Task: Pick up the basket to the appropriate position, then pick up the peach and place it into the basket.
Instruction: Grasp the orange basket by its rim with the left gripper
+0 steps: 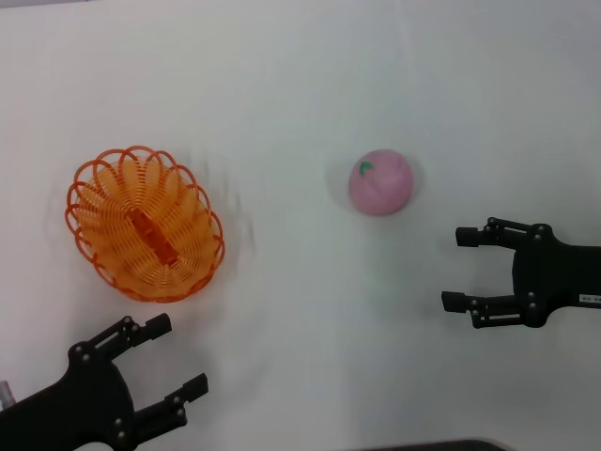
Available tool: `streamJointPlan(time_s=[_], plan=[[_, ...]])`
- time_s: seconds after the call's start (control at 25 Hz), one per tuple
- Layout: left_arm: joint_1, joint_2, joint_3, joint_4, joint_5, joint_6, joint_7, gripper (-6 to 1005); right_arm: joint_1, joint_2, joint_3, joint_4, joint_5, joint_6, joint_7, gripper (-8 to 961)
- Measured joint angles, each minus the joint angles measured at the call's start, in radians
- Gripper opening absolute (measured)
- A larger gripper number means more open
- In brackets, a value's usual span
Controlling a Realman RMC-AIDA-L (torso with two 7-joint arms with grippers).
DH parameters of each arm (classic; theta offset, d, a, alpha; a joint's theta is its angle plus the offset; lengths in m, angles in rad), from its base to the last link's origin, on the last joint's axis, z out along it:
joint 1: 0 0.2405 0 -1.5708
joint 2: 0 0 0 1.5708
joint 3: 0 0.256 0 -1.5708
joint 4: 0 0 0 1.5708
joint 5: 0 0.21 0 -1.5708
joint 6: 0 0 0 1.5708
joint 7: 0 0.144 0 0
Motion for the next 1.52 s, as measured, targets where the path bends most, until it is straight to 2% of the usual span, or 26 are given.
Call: streamJointPlan(time_s=[0.52,0.6,0.68,0.8,0.96,1.24,1.36,1.52], plan=[[0.0,0.0,-0.006,-0.002,-0.001,0.0,-0.004,804,0.003,0.005,0.001,0.0,0.0,0.005,0.0,945],[-0.002,0.0,-0.007,-0.001,-0.006,0.003,-0.055,803,0.003,0.006,0.001,0.0,0.0,0.005,0.0,945],[-0.011,0.003,-0.011,0.011,-0.012,0.004,-0.164,803,0.003,0.007,0.001,0.0,0.0,0.005,0.0,945],[-0.043,0.015,-0.009,0.045,-0.008,0.011,-0.421,801,0.002,0.007,0.001,0.0,0.0,0.005,0.0,945],[-0.093,0.047,-0.01,0.069,0.006,0.081,-0.676,800,0.004,0.008,0.001,0.0,0.0,0.003,0.004,945],[-0.138,0.078,-0.109,0.12,0.001,0.103,-0.97,797,0.007,0.008,0.002,0.0,0.0,-0.001,0.023,945],[-0.164,0.098,-0.155,0.149,0.0,0.089,-1.124,796,0.007,0.008,-0.002,-0.001,0.0,-0.001,0.033,945],[-0.196,0.107,-0.176,0.204,0.001,0.067,-1.241,795,0.013,0.008,-0.004,-0.004,0.0,-0.003,0.044,945]])
